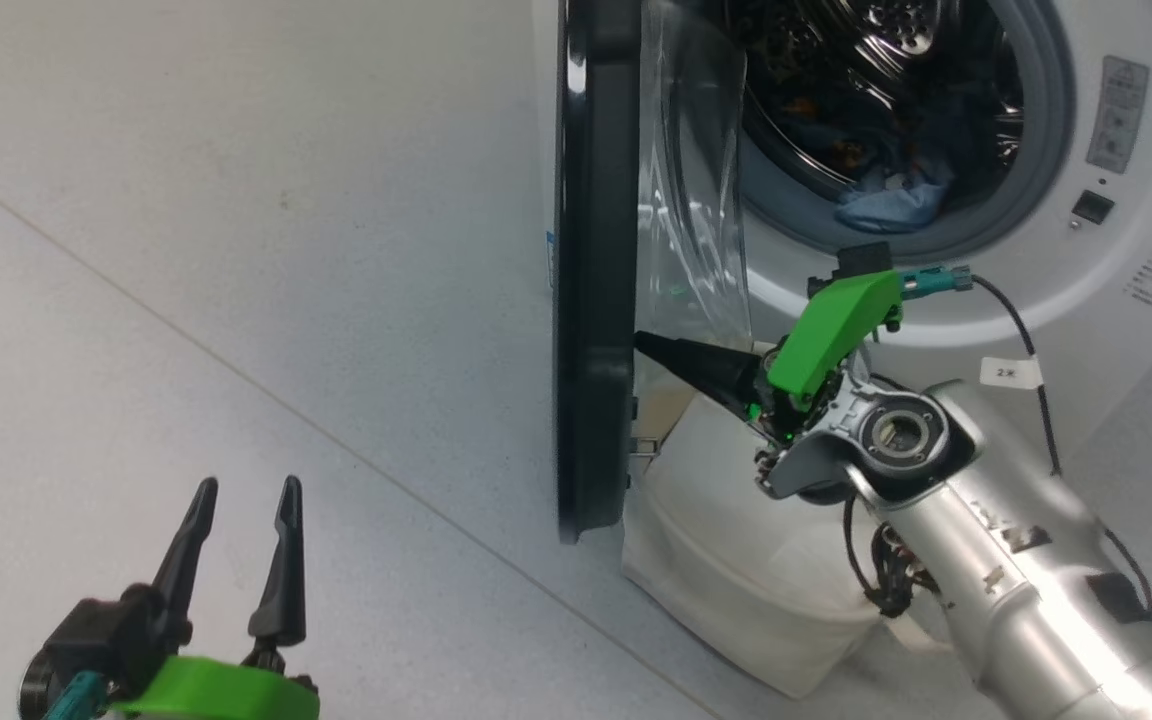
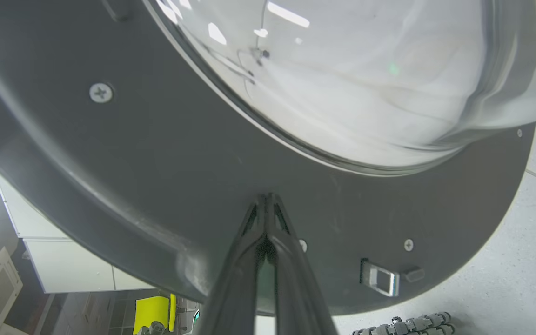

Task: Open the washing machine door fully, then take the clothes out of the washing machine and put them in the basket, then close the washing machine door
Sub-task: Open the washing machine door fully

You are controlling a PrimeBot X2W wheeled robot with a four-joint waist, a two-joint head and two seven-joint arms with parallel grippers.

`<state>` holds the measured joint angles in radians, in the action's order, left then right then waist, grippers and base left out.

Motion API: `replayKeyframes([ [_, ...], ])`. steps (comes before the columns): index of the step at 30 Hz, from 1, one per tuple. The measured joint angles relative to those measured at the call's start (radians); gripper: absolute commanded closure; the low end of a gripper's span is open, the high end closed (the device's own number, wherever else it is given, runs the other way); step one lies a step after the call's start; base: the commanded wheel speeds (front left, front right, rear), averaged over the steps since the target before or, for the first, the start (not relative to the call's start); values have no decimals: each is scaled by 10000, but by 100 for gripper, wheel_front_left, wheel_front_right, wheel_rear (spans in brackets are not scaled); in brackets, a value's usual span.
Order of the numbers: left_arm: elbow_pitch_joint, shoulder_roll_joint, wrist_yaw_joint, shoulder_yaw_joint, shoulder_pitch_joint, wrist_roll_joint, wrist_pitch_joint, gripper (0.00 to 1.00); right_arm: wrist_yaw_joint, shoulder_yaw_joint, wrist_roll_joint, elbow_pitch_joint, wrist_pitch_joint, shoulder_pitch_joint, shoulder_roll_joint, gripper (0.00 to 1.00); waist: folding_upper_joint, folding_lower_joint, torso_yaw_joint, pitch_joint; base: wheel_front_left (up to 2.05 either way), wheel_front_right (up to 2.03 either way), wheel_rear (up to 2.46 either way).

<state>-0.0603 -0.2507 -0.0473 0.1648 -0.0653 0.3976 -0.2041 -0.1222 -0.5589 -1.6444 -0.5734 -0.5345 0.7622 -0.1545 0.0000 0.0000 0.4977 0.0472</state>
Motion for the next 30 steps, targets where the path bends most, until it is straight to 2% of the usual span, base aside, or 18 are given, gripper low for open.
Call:
replayKeyframes([
  [7,184,-31,-244,-21,360,0,6,0,0,-646,56,-581,585,-59,878,100,0,0,386,-202,0,0,0],
  [13,476,-36,-364,-58,366,-82,-2,0,0,-1760,-968,-205,1492,-26,798,100,0,0,499,-177,0,0,0],
  [16,570,-59,-418,-132,388,-82,-2,0,0,-2320,-909,-117,2082,131,842,99,0,0,486,-190,0,0,0],
  [17,573,-79,-420,-155,414,-81,-2,0,0,-2433,-813,-98,2286,170,857,28,0,0,476,-203,0,0,0],
  [18,573,-98,-422,-169,443,-81,-2,0,0,-2510,-700,-59,2479,184,859,0,0,0,465,-221,0,0,0],
  [25,587,-313,-460,-245,477,-69,13,0,0,-2824,704,541,3896,166,708,0,0,0,325,-396,0,0,0],
  [30,575,-477,-416,-257,476,23,194,0,0,-3114,1918,1375,5333,-204,-27,0,0,0,207,-577,0,0,0],
])
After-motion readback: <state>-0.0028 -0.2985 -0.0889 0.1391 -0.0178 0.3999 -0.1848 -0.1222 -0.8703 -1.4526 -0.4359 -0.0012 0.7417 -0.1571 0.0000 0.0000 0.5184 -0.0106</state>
